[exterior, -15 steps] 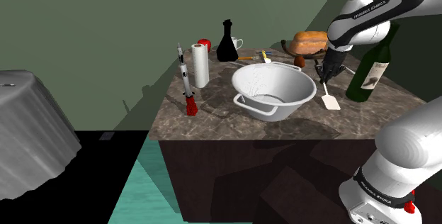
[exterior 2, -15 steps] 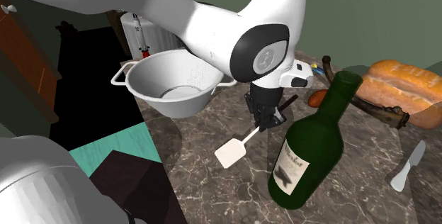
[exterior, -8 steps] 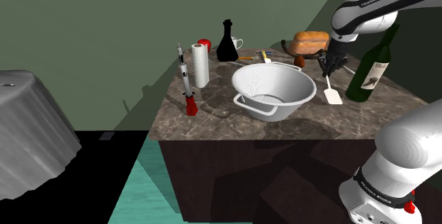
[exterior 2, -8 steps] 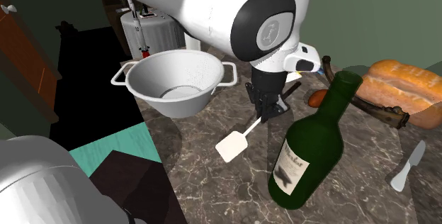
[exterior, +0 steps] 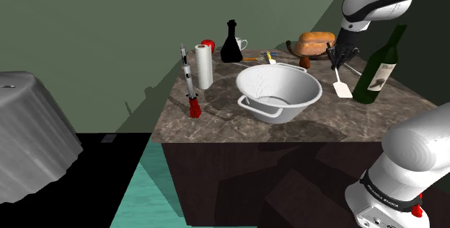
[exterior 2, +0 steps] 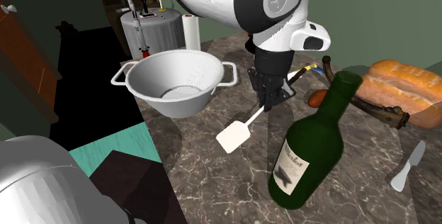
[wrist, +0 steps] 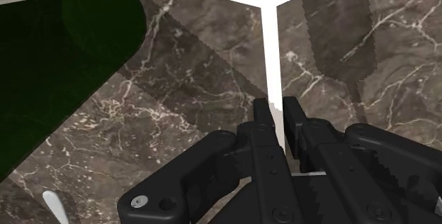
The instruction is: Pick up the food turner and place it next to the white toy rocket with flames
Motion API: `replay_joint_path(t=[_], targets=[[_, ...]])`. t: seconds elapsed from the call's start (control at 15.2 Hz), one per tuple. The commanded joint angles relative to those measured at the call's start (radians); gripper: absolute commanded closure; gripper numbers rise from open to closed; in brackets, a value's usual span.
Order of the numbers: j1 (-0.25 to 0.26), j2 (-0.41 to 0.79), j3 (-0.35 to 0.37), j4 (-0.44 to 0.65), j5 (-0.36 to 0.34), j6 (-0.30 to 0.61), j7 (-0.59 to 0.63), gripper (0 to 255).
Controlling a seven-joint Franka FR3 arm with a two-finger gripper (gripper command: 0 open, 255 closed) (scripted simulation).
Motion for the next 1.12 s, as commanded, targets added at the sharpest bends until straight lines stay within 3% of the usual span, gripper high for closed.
replay_joint_path(t=[0.0,1.06], targets=[[0.001,-0.011,0.006,0.019,0.001,-0.030,0.003,255],[0.008,-0.036,0.029,0.214,0.014,-0.250,0.000,255]])
